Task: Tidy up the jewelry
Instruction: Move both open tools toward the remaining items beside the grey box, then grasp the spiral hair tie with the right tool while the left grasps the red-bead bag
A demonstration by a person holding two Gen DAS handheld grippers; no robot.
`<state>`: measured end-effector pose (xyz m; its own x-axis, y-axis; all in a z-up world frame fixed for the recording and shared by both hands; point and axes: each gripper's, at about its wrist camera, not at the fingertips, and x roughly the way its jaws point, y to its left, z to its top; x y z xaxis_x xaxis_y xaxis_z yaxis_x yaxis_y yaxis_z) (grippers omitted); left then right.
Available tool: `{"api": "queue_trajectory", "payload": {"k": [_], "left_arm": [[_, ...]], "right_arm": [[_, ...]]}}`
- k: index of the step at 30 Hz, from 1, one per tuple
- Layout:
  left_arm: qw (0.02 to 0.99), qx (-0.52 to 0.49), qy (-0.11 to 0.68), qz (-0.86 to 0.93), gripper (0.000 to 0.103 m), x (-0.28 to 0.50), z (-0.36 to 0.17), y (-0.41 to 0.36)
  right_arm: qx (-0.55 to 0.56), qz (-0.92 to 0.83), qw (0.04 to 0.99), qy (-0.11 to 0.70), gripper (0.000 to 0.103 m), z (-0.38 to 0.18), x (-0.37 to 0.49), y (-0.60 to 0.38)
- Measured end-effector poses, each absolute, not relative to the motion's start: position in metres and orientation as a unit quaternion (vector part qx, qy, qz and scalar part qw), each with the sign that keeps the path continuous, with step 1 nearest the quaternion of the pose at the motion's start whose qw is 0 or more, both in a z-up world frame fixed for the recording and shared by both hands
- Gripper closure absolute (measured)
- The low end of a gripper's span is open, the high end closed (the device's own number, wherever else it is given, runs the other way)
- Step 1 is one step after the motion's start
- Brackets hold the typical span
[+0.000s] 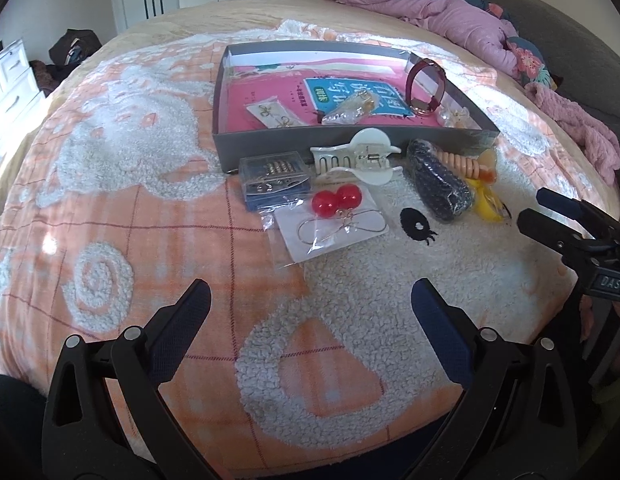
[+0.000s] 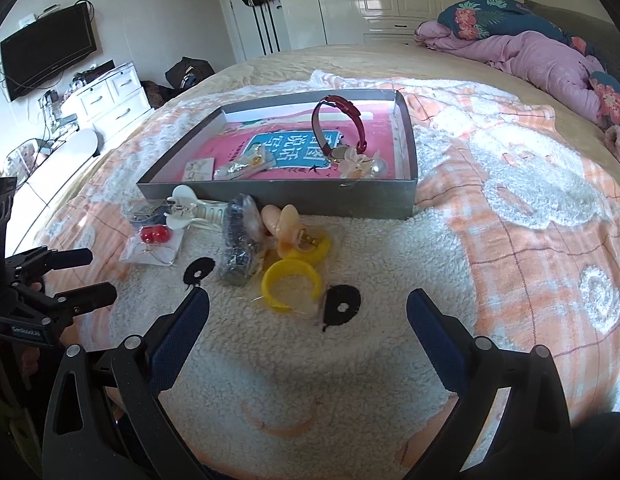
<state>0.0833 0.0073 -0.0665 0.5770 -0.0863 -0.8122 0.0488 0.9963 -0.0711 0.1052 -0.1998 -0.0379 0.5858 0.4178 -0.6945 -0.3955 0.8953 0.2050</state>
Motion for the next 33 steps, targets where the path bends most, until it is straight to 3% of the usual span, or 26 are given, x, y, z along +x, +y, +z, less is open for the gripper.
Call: {"api": "queue_trajectory", "payload": {"k": [5, 8, 14, 23, 33], "left_arm": [[0.887, -0.017, 0.459, -0.042, 0.009, 0.091, -0.070, 0.002], [0.886, -0.018, 0.462, -0.045, 0.009, 0.097, -0.072, 0.000], [0.886, -0.031, 0.461, -0.044, 0.009, 0.106, -0.073, 0.004], [0.878, -0.043, 0.474, -0.041, 0.009, 0.123, -0.080, 0.005], [0.873, -0.044, 0.485, -0.034, 0.009, 0.149, -0.086, -0.010]], "right_arm": [[0.020, 0.238, 0.890, 0.389, 0.006, -0.039, 0.119, -0.197], [0.010, 0.237, 0.888, 0.393, 0.024, -0.041, 0.134, -0.194], [0.000, 0.245, 0.877, 0.412, 0.046, -0.051, 0.157, -0.188], [-0.064, 0.287, 0.866, 0.405, 0.068, -0.052, 0.175, -0.154], [-0.060, 0.297, 0.878, 0.371, 0.074, -0.038, 0.166, -0.167]]}}
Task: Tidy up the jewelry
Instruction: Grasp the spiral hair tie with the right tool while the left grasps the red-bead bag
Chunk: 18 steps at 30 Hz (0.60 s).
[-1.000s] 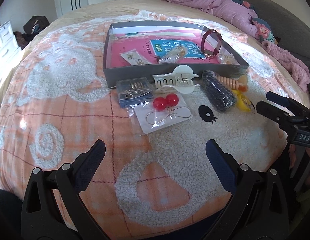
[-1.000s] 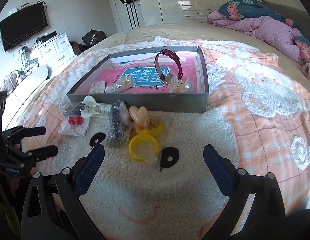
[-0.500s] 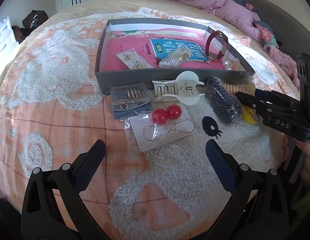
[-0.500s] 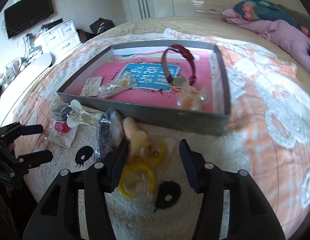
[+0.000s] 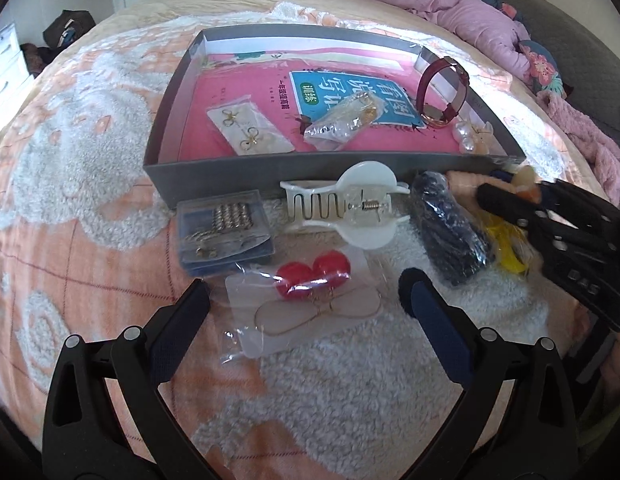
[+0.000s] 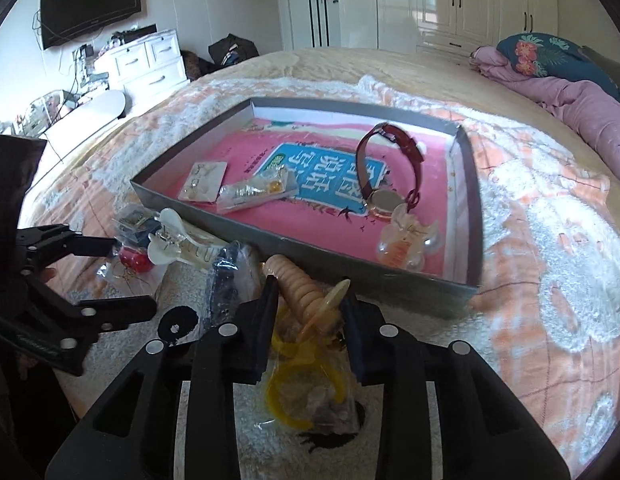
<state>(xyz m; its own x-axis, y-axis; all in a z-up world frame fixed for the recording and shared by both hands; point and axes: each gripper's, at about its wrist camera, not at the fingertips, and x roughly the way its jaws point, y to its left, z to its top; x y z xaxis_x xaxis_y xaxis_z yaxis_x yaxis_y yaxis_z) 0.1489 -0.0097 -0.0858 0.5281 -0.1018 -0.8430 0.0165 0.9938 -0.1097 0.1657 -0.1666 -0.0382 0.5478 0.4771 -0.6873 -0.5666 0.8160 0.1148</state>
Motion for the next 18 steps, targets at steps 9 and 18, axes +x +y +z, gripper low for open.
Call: {"api": "queue_trajectory", "payload": {"k": [9, 18], "left_arm": [[0.884, -0.009, 0.468, -0.009, 0.023, 0.151, -0.089, -0.017], [0.902, -0.024, 0.431, -0.028, 0.026, 0.125, -0.062, -0.006]], "right_arm": [[0.005, 0.279, 0.897, 0.342, 0.074, -0.021, 0.153, -0.206], [0.006, 0.290, 0.900, 0.326, 0.074, -0.011, 0.143, -0.210]]}}
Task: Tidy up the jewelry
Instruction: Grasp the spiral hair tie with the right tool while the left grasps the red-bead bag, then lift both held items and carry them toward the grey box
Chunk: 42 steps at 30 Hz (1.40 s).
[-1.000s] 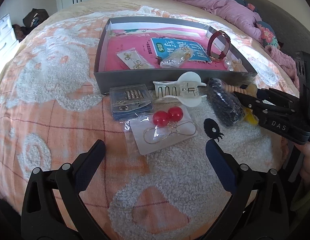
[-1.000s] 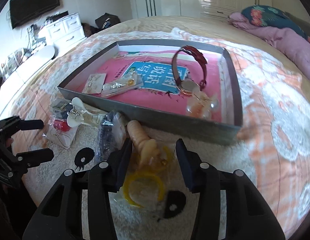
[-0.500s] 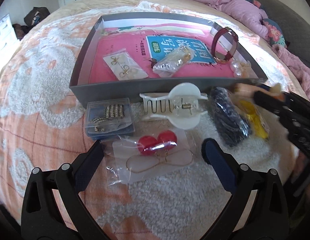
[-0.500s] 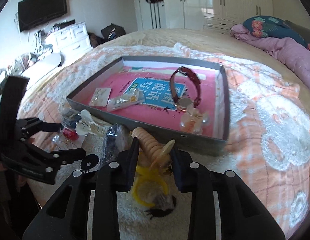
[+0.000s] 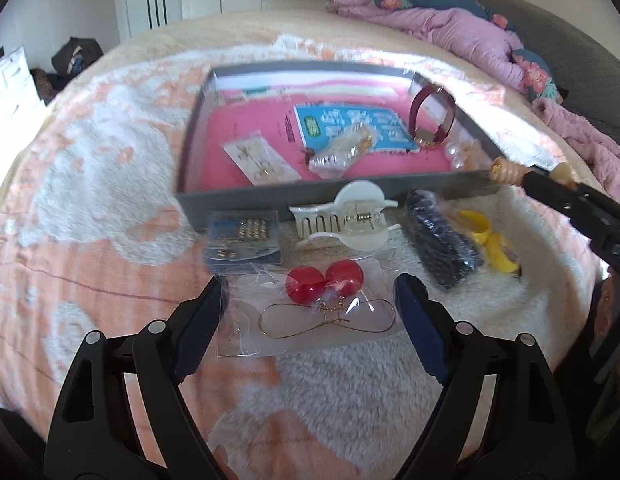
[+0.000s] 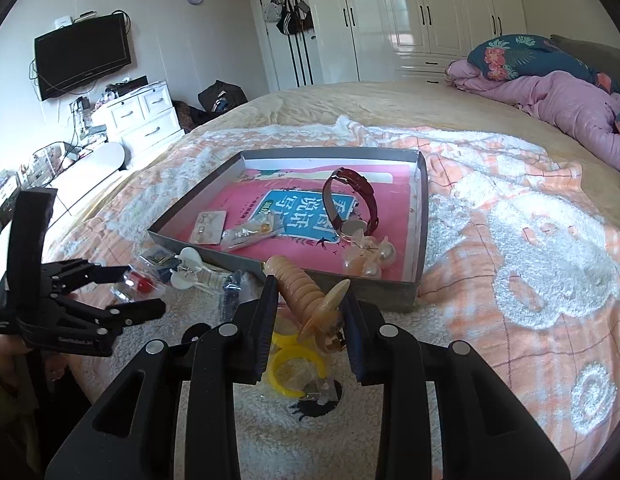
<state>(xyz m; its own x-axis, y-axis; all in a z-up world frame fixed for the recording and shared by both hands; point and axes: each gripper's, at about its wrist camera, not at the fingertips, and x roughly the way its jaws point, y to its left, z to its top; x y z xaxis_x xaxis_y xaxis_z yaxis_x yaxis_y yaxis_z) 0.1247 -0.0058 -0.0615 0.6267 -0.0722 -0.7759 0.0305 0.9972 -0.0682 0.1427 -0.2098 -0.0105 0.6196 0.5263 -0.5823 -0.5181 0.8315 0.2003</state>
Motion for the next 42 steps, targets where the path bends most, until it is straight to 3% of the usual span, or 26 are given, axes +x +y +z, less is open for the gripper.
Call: {"api": "queue_trajectory", "payload": {"k": [11, 42], "left_arm": [[0.920, -0.045, 0.388, -0.013, 0.026, 0.102, -0.028, 0.022], [0.925, -0.082, 0.370, 0.001, 0.026, 0.131, -0.008, 0.054]], "right_arm": [[0.004, 0.298, 0.900, 0.318, 0.074, -0.007, 0.138, -0.206], [0.006, 0.319, 0.900, 0.297, 0.074, 0.010, 0.151, -0.192]]}}
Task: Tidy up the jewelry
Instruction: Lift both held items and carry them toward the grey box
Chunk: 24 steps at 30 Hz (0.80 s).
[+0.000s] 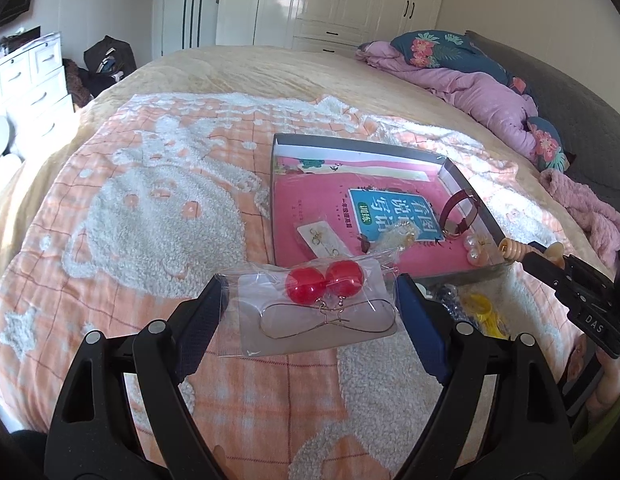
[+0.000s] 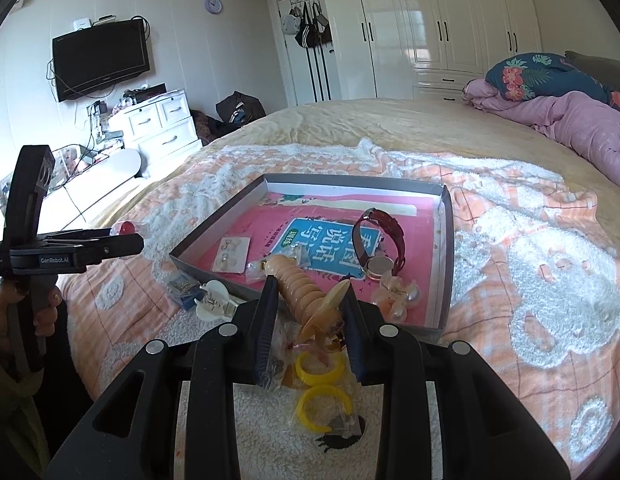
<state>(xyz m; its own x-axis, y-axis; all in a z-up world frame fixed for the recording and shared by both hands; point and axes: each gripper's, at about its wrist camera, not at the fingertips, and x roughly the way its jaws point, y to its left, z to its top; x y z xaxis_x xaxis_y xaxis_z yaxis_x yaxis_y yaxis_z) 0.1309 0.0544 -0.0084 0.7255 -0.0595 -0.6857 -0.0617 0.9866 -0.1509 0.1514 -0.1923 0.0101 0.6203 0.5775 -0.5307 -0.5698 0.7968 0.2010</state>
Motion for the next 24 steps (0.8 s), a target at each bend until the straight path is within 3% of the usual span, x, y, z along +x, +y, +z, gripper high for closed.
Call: {"api": "queue_trajectory", "payload": {"k": [24], "left_arm": [[0.934, -0.057, 0.352, -0.021, 0.026, 0.205, 0.030, 0.042]], "right_arm": [[-0.003, 0.323, 0.911, 0.257, 0.074, 0.070, 0.203, -0.175]]}}
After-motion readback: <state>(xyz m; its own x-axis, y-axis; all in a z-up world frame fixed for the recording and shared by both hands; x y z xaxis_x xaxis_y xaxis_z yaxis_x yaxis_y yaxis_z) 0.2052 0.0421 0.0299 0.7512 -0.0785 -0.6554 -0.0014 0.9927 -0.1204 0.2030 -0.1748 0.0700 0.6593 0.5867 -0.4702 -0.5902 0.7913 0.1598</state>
